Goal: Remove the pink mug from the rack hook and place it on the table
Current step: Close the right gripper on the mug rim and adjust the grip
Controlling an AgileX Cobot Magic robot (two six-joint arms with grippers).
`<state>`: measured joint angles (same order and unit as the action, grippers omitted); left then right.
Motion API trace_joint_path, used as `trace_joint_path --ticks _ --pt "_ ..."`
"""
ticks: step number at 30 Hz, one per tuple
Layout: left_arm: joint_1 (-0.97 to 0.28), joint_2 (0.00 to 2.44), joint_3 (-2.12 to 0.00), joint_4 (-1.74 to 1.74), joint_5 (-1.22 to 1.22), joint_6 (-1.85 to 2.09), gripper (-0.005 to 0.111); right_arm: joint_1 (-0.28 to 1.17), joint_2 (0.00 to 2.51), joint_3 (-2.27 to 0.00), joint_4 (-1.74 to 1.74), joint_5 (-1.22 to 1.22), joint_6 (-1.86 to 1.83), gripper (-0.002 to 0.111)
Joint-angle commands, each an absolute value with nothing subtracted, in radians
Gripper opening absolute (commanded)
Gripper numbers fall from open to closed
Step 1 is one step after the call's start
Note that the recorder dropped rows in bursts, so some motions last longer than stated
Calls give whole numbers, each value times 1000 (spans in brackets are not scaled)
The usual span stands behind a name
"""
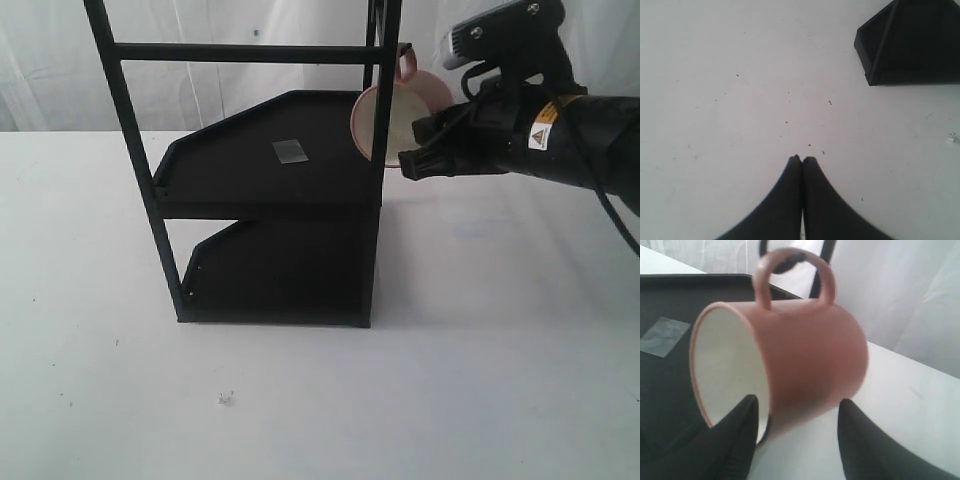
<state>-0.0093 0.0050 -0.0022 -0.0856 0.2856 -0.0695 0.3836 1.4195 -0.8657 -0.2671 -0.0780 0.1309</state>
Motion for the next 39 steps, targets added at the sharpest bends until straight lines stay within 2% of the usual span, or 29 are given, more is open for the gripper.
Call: trace_joint_path --ticks 1,39 --pt "-12 0 0 -93 285 -71 0 358 1411 -871 -259 -80 128 46" --pt "-12 0 0 -93 285 -71 0 318 1455 -876 -194 -234 30 46"
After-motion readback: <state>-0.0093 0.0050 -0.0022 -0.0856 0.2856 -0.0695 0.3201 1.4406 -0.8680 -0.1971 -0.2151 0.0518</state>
